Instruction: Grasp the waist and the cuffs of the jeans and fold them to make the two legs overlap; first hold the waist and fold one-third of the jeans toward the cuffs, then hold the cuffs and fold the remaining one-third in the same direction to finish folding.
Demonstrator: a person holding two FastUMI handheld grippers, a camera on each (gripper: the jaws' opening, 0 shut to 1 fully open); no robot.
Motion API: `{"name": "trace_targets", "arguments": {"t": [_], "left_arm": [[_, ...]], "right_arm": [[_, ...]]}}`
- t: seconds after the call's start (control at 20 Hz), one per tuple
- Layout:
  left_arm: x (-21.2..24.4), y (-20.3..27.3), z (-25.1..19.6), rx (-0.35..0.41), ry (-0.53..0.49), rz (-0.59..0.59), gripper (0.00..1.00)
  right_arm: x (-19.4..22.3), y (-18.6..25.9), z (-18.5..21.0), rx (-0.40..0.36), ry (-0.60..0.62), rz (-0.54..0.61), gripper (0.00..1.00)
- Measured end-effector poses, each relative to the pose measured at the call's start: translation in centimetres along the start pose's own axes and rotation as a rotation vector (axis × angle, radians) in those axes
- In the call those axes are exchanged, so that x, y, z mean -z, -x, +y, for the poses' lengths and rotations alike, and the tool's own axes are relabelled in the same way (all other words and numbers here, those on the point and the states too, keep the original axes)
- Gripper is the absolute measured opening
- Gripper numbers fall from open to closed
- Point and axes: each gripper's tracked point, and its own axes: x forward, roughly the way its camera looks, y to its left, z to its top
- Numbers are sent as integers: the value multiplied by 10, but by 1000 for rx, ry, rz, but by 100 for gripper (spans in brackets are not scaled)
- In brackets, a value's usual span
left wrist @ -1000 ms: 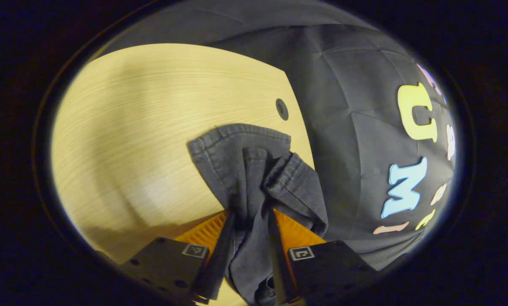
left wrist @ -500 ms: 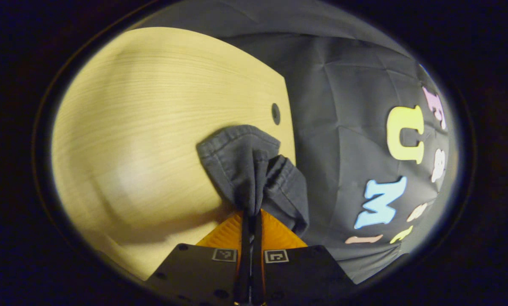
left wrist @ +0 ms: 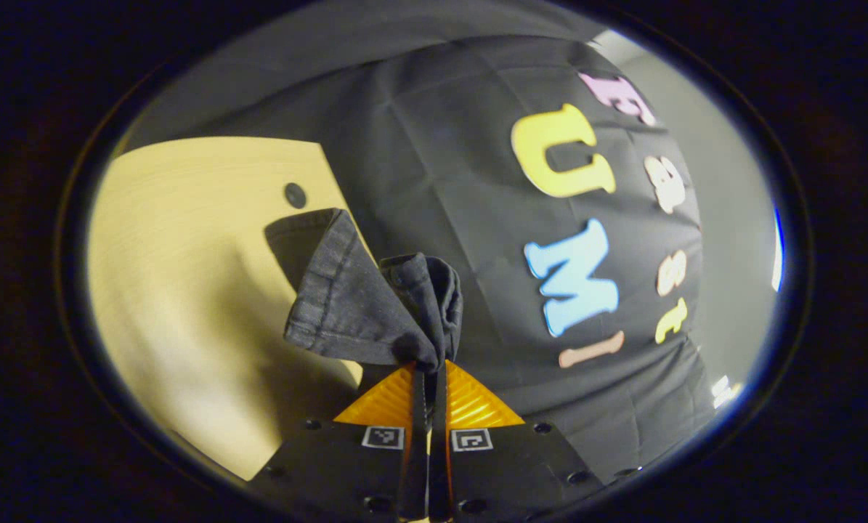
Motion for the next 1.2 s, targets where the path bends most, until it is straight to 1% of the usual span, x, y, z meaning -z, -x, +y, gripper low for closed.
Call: {"name": "trace_targets", "arguments": {"t": [0.05, 0.15, 0.2, 0.3, 0.4, 0.45, 0.55, 0.65, 0.8, 0.85, 0.9, 0.95, 1.0, 1.1, 1.15, 1.2], "left_arm": [[24, -3, -25, 22, -53, 37, 10], [80, -11, -55, 42, -182, 125, 10], [118, 4, -63, 50, -253, 180, 10], [187, -14, -71, 48, -386, 300, 10], [248, -27, -59, 12, -517, 427, 10], [268, -35, -47, -15, -578, 476, 10], [296, -46, -29, -73, -668, 563, 10], [305, -43, -8, -129, -708, 595, 10], [313, -40, 7, -206, -716, 568, 10], [314, -40, 6, -213, -711, 552, 13], [318, -40, 7, -219, -705, 535, 13], [318, -39, 4, -220, -701, 516, 20], [321, -38, -1, -207, -685, 508, 19], [322, -35, -9, -205, -696, 476, 41], [325, -33, -15, -193, -690, 463, 61], [322, -31, -20, -205, -705, 438, 80]], "right_arm": [[1, 3, -6, -1, -12, -2, 95], [3, 10, -18, -4, -38, -4, 95], [3, 13, -25, -2, -48, -9, 95], [6, 19, -38, 1, -63, -13, 94], [13, 24, -49, -2, -80, -5, 94], [15, 26, -54, -2, -88, -2, 94], [24, 30, -62, -8, -109, 10, 94], [33, 34, -69, -17, -126, 27, 93], [41, 40, -77, -32, -124, 37, 91], [42, 43, -79, -39, -118, 36, 91], [43, 44, -82, -46, -113, 36, 91], [42, 47, -83, -57, -110, 34, 91], [41, 48, -84, -65, -110, 31, 91], [40, 52, -84, -83, -112, 24, 91], [38, 54, -84, -91, -110, 19, 91], [37, 56, -84, -96, -105, 15, 91]]}}
